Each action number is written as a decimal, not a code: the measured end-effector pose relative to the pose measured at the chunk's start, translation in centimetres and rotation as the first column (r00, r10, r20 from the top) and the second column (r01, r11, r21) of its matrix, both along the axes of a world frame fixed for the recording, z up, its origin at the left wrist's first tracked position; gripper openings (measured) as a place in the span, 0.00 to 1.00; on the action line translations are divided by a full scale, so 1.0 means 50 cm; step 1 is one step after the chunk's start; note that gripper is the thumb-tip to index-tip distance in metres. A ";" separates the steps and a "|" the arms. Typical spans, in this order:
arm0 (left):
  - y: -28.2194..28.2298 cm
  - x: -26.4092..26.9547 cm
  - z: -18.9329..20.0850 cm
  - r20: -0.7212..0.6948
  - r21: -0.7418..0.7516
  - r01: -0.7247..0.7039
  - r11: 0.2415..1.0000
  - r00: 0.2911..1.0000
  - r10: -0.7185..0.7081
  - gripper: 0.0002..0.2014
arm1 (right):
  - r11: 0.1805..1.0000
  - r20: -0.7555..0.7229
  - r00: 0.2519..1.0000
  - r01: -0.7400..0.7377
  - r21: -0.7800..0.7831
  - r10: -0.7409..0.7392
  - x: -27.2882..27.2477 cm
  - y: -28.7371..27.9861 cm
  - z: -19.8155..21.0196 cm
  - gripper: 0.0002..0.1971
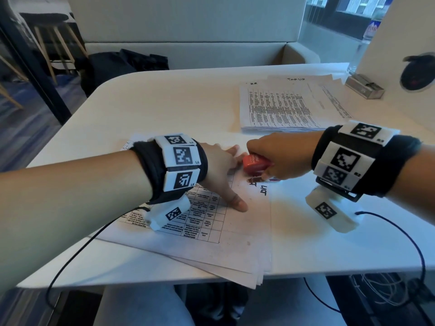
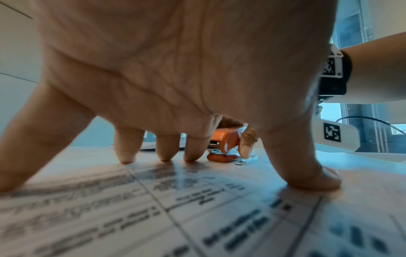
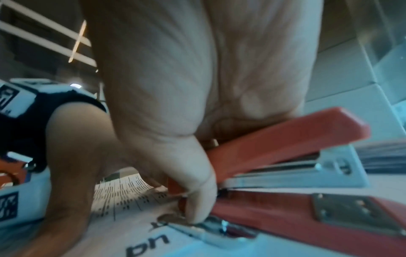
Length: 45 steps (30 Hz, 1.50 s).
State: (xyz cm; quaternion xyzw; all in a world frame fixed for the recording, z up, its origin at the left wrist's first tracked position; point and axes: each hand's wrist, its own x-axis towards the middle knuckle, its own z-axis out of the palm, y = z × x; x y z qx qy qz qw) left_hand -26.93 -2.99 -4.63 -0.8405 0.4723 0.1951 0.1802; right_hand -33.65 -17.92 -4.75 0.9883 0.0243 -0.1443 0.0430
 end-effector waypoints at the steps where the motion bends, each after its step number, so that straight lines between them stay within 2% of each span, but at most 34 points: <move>1: 0.000 -0.002 0.002 -0.008 0.013 -0.002 1.000 1.000 0.002 0.58 | 1.000 0.015 1.000 -0.009 0.003 0.009 0.000 0.000 0.000 0.16; 8: 0.003 -0.009 0.009 -0.075 0.048 -0.022 0.999 0.997 0.026 0.52 | 0.979 0.169 0.965 -0.194 -0.055 0.201 -0.018 0.006 0.002 0.19; 13: 0.004 -0.009 0.010 -0.086 0.050 -0.028 0.998 0.996 0.033 0.53 | 0.947 0.221 0.921 -0.300 -0.115 0.319 -0.031 0.010 0.004 0.13; 18: 0.000 -0.007 0.007 -0.088 0.064 -0.030 0.998 0.995 0.036 0.54 | 0.918 0.227 0.897 -0.338 -0.206 0.381 -0.043 0.020 0.013 0.13; 20: 0.000 -0.006 0.008 -0.092 0.064 -0.029 0.998 0.995 0.035 0.53 | 0.891 0.233 0.873 -0.367 -0.267 0.429 -0.046 0.021 0.013 0.16; 22: 0.001 -0.009 0.010 -0.093 0.061 -0.028 0.998 0.995 0.034 0.52 | 0.876 0.270 0.841 -0.404 -0.264 0.470 -0.047 0.020 0.013 0.17; 24: 0.001 -0.009 0.010 -0.093 0.065 -0.034 0.997 0.995 0.040 0.53 | 0.900 0.252 0.869 -0.377 -0.219 0.425 -0.044 0.022 0.013 0.14; 27: 0.001 -0.005 0.006 -0.083 0.080 -0.051 0.995 0.995 0.058 0.57 | 0.994 0.096 0.990 -0.096 -0.056 0.101 -0.031 0.013 0.012 0.14; 29: 0.001 -0.005 0.004 -0.073 0.076 -0.048 0.996 0.996 0.053 0.58 | 1.000 0.035 0.999 0.003 -0.018 -0.003 -0.020 0.010 0.006 0.14; 34: 0.001 -0.007 0.003 -0.059 0.073 -0.045 0.996 0.997 0.050 0.58 | 0.996 -0.039 0.995 0.093 -0.008 -0.093 -0.009 0.005 -0.002 0.17; 39: -0.002 -0.009 0.001 -0.050 0.084 -0.050 0.995 0.997 0.054 0.58 | 0.990 -0.075 0.987 0.140 -0.023 -0.141 -0.002 0.011 -0.007 0.18; 41: -0.002 -0.009 0.001 -0.051 0.083 -0.051 0.995 0.997 0.055 0.58 | 0.991 -0.040 0.991 0.127 -0.032 -0.129 -0.002 0.013 -0.007 0.18; 43: -0.001 -0.009 0.003 -0.062 0.090 -0.056 0.994 0.996 0.061 0.58 | 0.998 0.029 0.997 0.069 0.008 -0.069 -0.008 0.014 -0.006 0.18; 45: 0.000 -0.010 0.006 -0.072 0.101 -0.066 0.993 0.995 0.073 0.57 | 0.997 0.110 0.991 -0.072 -0.007 0.072 -0.015 0.018 -0.002 0.18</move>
